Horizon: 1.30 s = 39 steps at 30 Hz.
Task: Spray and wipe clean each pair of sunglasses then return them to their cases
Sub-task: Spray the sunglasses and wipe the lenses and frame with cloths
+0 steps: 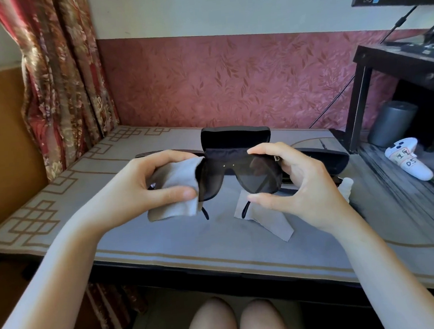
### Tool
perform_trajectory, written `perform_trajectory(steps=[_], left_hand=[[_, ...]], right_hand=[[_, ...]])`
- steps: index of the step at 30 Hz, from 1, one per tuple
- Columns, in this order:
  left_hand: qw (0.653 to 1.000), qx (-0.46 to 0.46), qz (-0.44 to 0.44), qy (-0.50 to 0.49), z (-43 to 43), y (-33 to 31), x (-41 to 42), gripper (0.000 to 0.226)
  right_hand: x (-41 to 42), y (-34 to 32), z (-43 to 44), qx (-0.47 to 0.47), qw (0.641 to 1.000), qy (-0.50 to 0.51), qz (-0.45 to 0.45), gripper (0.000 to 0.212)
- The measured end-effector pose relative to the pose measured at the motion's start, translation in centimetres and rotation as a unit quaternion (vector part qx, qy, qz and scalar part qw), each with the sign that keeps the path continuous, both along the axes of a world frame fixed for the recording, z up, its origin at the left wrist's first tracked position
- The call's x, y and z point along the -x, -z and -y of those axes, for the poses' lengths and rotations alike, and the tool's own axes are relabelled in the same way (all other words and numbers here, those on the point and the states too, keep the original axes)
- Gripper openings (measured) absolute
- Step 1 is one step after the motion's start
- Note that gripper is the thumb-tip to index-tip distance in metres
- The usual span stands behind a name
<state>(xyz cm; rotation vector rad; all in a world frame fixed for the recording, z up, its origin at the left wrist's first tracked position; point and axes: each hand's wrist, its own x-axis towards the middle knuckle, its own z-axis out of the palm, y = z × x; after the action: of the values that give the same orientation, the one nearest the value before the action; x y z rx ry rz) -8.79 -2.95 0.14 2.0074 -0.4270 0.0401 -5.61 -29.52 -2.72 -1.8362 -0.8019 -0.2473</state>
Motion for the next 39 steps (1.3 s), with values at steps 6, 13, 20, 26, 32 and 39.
perform_trajectory(steps=[6,13,20,26,32,39], left_hand=[[0.998,-0.022,0.035,-0.046,1.5,0.1,0.1,0.057],[0.982,-0.122,0.075,-0.126,2.6,0.3,-0.1,0.056],[0.982,-0.128,0.093,-0.105,3.6,0.1,-0.9,0.043],[0.986,-0.094,0.105,-0.086,3.6,-0.3,-0.9,0.059],[0.992,-0.079,0.072,-0.069,3.5,-0.4,-0.7,0.042],[0.996,-0.085,0.036,-0.010,3.1,-1.2,-0.3,0.031]], right_hand=[[-0.1,0.1,-0.1,0.006,1.000,0.002,0.004,0.056],[0.0,0.3,-0.2,0.035,0.999,0.002,0.018,0.056],[0.3,0.2,-0.6,0.073,0.996,0.008,0.048,0.056],[0.4,0.3,-0.5,0.057,0.998,0.001,0.024,0.057],[0.4,0.2,-0.6,0.051,0.999,-0.003,0.015,0.056],[0.5,0.3,-0.3,0.046,0.999,-0.002,0.019,0.058]])
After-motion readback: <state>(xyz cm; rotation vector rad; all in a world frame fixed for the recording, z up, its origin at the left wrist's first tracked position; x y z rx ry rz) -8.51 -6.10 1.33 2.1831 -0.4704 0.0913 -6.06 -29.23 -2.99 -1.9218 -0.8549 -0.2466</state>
